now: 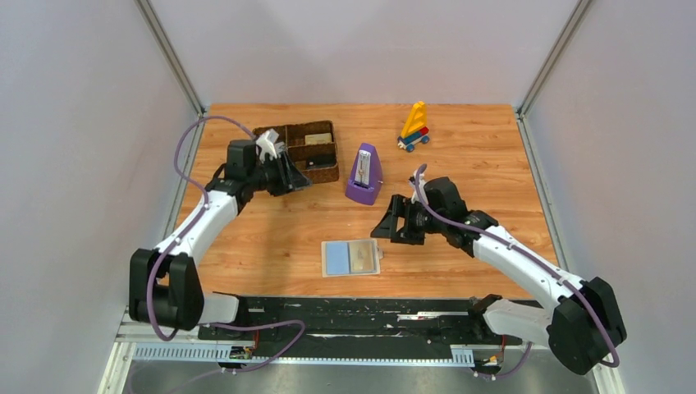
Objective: Take the credit cards out of the card holder
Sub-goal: Remove the credit card from the card holder.
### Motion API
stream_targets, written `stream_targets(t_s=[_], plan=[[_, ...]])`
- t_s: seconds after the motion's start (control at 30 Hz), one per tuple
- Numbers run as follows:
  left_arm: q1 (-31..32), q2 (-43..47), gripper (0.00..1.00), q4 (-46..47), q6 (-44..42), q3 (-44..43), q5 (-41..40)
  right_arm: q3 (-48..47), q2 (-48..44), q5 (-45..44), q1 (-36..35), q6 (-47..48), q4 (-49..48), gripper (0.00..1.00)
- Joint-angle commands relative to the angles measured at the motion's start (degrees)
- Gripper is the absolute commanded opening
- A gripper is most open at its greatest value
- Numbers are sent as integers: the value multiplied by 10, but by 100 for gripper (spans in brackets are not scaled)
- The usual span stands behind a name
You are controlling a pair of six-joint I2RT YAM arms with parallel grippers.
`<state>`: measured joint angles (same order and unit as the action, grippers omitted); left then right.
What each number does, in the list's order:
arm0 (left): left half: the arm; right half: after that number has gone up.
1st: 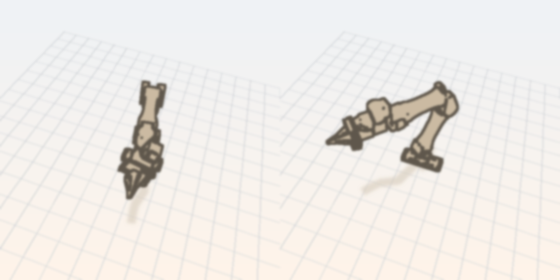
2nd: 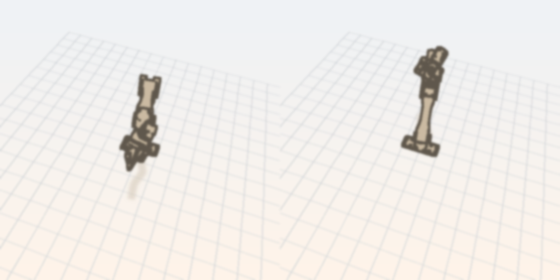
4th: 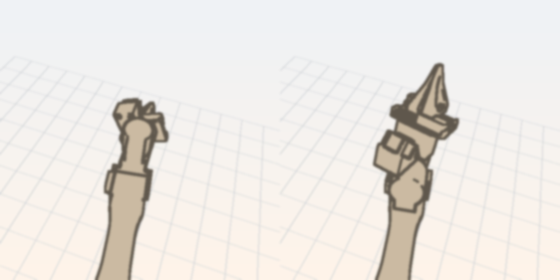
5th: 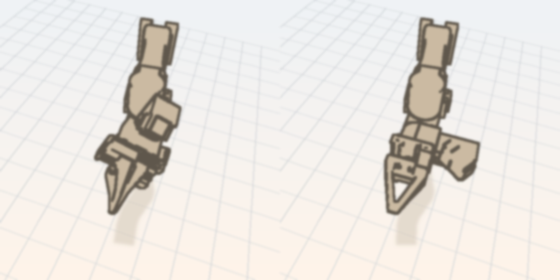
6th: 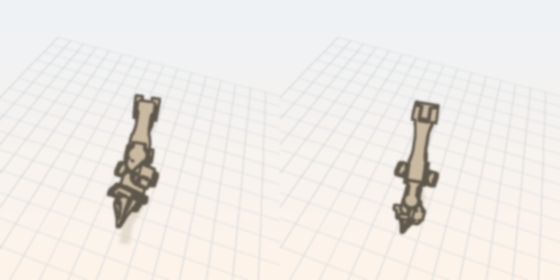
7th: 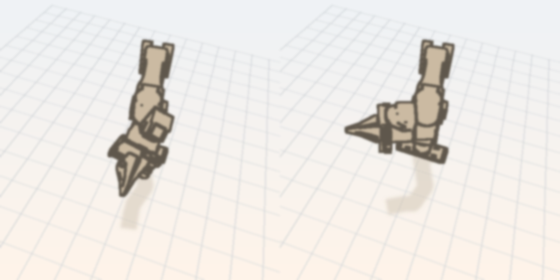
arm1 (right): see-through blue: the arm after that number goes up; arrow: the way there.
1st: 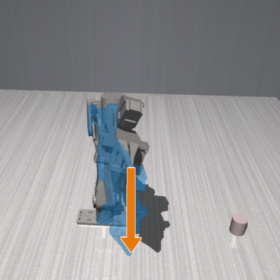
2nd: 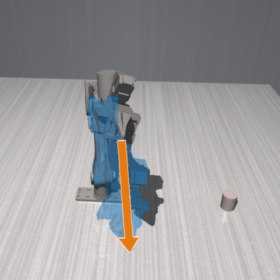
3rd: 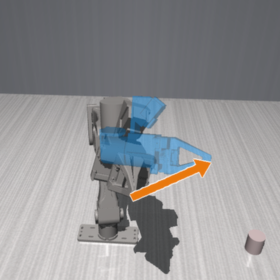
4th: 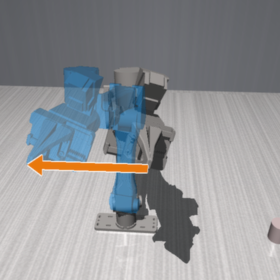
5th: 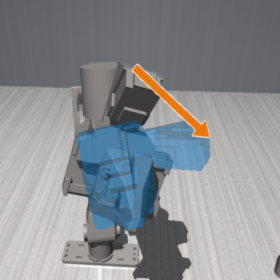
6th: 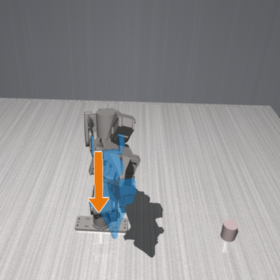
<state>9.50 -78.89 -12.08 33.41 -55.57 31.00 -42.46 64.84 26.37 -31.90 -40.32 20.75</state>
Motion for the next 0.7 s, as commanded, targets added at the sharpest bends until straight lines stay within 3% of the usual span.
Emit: stream_targets(t_s=[0.0,0.17,0.33,0.67], plan=[[17,85,48,-54,-21,68,47,25,9,-11,-40,-44,-38,76],[42,160,48,-54,2,153,62,23,50,-52,-97,-64,-70,74],[82,199,46,4,60,211,72,-10,104,-85,-132,-70,-81,71],[135,141,36,84,86,268,54,-25,166,-131,-136,-88,-90,67]])
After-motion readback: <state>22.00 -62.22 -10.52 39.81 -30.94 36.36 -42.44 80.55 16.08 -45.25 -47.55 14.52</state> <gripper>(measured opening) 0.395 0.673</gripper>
